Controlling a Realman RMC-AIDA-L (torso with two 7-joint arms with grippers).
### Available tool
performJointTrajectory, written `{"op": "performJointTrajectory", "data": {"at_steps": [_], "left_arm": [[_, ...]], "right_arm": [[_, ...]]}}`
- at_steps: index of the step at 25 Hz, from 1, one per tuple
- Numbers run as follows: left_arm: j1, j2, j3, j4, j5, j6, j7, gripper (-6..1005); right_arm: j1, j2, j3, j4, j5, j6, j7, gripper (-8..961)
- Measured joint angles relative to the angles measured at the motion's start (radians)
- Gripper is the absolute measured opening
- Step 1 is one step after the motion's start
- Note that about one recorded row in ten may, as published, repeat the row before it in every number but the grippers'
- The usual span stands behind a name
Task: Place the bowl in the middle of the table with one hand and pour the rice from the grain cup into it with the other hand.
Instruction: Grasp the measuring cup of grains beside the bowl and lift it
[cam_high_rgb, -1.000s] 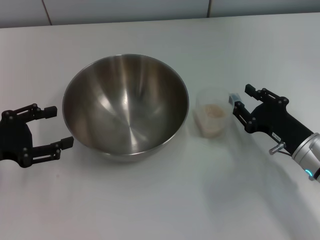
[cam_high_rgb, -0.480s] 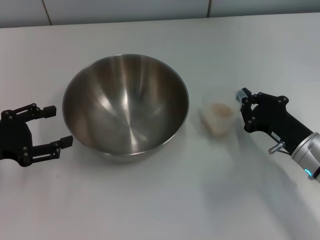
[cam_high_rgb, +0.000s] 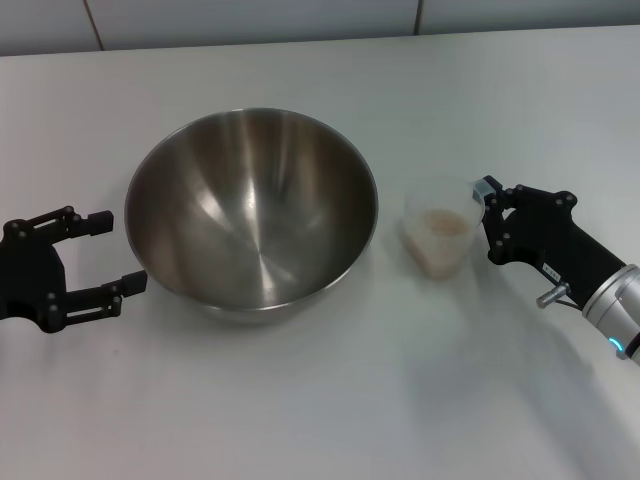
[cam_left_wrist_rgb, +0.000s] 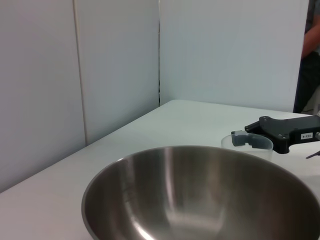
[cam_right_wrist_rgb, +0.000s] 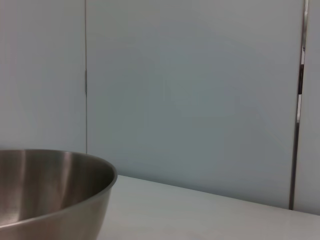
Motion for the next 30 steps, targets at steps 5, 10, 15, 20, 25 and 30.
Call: {"op": "performJointTrajectory", "data": {"at_steps": [5,10,15,20,25,30], "left_arm": [[0.0,-0.002,0.0,-0.001,0.0,-0.001,0.0,815],[0.0,-0.01,0.0,-0.002,0.0,-0.022,0.0,815],[0.0,-0.013,0.0,-0.002,0.0,-0.029,0.0,815],[-0.001,-0.016,0.0,-0.001,-0.001,-0.032,0.0,815],[-0.002,-0.016,-0.001,-0.001,-0.007,-0.034,0.0,815],[-0.002,-0.018,-0.005,-0.001,-0.008,-0.036,0.0,814]], "right_arm": [[0.0,0.0,0.0,0.0,0.0,0.0,0.0,18],[0.0,0.0,0.0,0.0,0.0,0.0,0.0,18],[0.003,0.001,-0.003,0.0,0.0,0.0,-0.001,19],[0.005,0.001,-0.001,0.001,0.0,0.0,-0.018,19],[0.008,0.002,0.007,0.005,0.0,0.0,-0.042,18],[0.006,0.002,0.093,0.017,0.0,-0.005,-0.042,18]]}}
